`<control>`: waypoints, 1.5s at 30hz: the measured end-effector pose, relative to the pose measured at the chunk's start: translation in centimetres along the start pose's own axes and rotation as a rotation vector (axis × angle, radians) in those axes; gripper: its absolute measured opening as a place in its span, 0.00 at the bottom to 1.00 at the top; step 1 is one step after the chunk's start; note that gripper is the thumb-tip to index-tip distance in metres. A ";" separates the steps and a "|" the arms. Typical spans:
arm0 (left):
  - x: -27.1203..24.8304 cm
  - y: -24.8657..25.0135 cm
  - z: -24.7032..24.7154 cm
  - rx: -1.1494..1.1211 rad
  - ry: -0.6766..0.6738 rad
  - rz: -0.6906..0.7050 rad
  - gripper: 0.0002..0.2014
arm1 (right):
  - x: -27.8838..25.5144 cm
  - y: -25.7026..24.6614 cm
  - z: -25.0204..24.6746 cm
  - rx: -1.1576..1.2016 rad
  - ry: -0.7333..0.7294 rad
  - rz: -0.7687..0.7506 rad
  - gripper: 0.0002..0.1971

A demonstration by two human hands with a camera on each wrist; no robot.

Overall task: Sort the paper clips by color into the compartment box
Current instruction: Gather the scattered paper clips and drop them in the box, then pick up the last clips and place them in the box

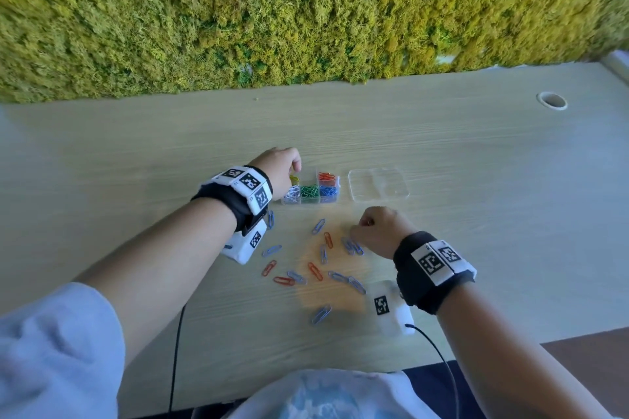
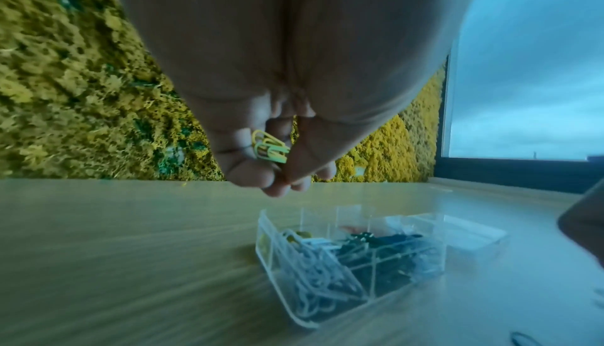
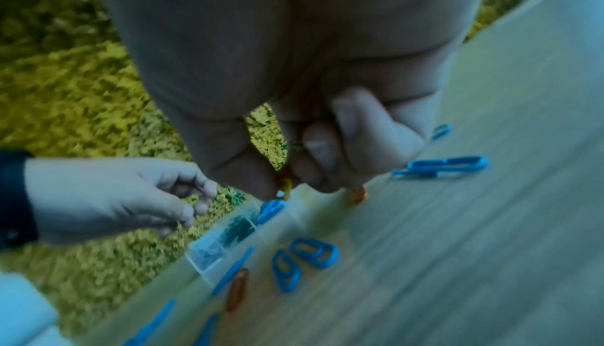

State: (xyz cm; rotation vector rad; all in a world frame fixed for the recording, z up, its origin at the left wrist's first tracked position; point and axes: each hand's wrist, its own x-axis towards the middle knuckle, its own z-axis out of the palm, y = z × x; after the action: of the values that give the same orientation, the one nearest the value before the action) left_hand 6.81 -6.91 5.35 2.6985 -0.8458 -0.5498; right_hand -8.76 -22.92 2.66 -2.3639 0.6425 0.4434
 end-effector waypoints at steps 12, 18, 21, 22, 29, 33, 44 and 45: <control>1.6 0.3 0.0 0.081 0.019 0.084 0.21 | -0.8 -0.2 -0.7 0.855 -0.257 0.029 0.13; 0.2 -1.3 -0.4 -0.145 0.140 0.109 0.17 | 0.3 -2.3 -1.2 0.899 -0.274 0.055 0.11; -1.2 -2.6 -0.4 -0.231 0.178 0.079 0.16 | 1.6 -4.1 -1.3 0.653 -0.267 -0.015 0.12; -1.8 -3.1 -0.3 -0.250 0.188 0.062 0.15 | 2.1 -4.9 -1.4 0.556 -0.271 -0.042 0.12; -6.3 -5.5 1.3 -0.208 0.060 -0.035 0.10 | 6.9 -11.5 -2.0 -0.183 -0.146 -0.218 0.13; -8.1 -5.0 3.0 -0.057 -0.022 0.012 0.11 | 9.3 -14.0 -0.8 -0.383 -0.083 -0.261 0.12; -9.0 -4.7 3.5 0.044 -0.062 0.010 0.23 | 9.6 -15.1 0.6 -0.759 -0.012 -0.380 0.09; -9.0 -4.7 3.4 0.056 -0.065 0.005 0.23 | 9.6 -15.0 0.5 -0.732 -0.011 -0.380 0.11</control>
State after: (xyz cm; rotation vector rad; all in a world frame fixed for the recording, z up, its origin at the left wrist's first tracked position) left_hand 0.86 1.65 3.18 2.7415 -0.8975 -0.6250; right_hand 7.30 -15.65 5.31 -3.0744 -0.0121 0.5866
